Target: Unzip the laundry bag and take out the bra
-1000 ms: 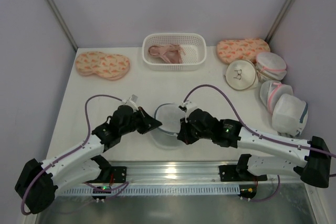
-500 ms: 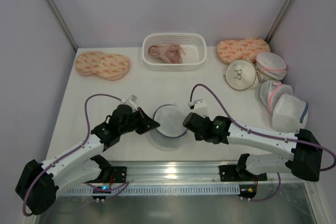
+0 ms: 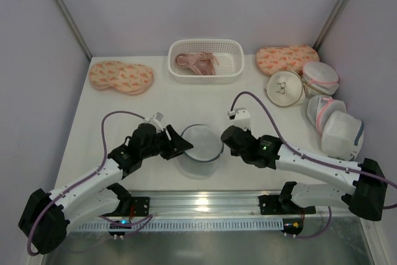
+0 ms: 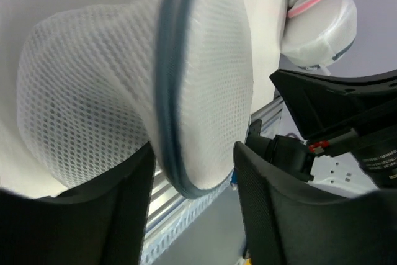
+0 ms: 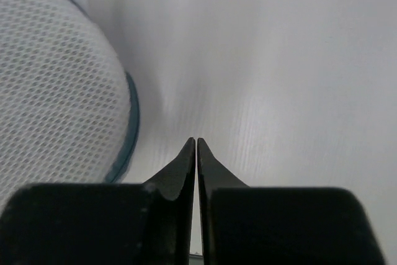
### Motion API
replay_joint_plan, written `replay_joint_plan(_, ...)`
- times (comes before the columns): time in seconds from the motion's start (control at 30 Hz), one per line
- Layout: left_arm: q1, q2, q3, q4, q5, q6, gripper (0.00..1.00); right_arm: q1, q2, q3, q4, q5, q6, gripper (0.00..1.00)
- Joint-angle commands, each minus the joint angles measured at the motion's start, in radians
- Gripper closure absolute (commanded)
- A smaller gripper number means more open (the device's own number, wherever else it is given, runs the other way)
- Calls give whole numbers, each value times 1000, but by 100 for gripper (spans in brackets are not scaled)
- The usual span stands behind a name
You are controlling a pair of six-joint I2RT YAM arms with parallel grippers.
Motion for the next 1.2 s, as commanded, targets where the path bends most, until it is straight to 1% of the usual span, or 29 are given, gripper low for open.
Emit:
replay_joint_plan(0.0,1,-46,-4,68,20,-38,43,1,-126,-30,177,-151,-96,86)
replay_joint_plan(0.03,1,-59,-15,77,15,-47,20,1,-149,-35,198,-225,-125,74)
replay_joint_plan(0.07,1,-71,-32,77,11,-56,10,1,-174,-26,214,-261,-135,65)
replay_joint_plan(0.1,1,-85,-39,73,0,-70,2,1,-177,-15,217,-299,-145,60)
replay_joint_plan(0.13,1,-114,-46,57,-6,-73,1,2,-177,0,216,-356,-156,57)
replay_joint_plan(0.2,1,-149,-58,25,-47,-79,1,7,-157,43,223,-401,-172,55)
replay_joint_plan(0.3,1,-241,-63,-96,-115,-78,1,36,-104,97,245,-432,-195,55)
replay_joint_plan(0.33,1,-305,-64,-133,-176,-76,1,45,-88,108,251,-433,-199,55)
replay_joint_plan(0.37,0,-341,-64,-210,-204,-76,1,51,-72,135,255,-429,-211,55)
replay_joint_plan(0.43,1,-411,-73,-284,-274,-84,0,62,-15,164,259,-432,-219,55)
replay_joint_plan(0.47,1,-483,-81,-332,-281,-87,0,64,4,195,259,-433,-227,55)
replay_joint_plan(0.57,1,-588,-139,-351,-269,-107,0,68,80,258,256,-447,-247,54)
replay_joint_plan(0.63,0,-605,-174,-331,-250,-115,2,71,137,293,243,-444,-259,51)
replay_joint_plan(0.67,0,-607,-208,-313,-179,-106,4,74,154,328,226,-438,-261,50)
replay_joint_plan(0.7,0,-585,-227,-259,-152,-98,10,76,169,348,216,-423,-262,48)
replay_joint_plan(0.77,1,-536,-251,-225,-123,-83,20,77,208,391,190,-407,-267,46)
replay_joint_plan(0.8,1,-474,-251,-214,-102,-51,31,77,218,405,180,-397,-270,46)
replay_joint_plan(0.9,0,-360,-230,-178,-109,24,41,79,246,441,167,-383,-276,44)
replay_joint_plan(1.0,0,-309,-205,-144,-135,80,40,77,284,476,150,-386,-282,43)
replay_joint_plan(1.03,0,-288,-202,-115,-150,112,37,77,295,487,130,-387,-284,43)
replay_joint_plan(1.13,0,-266,-191,-72,-160,147,29,79,355,531,82,-390,-285,42)
replay_joint_plan(1.17,0,-255,-194,-34,-161,154,27,77,369,551,71,-392,-285,42)
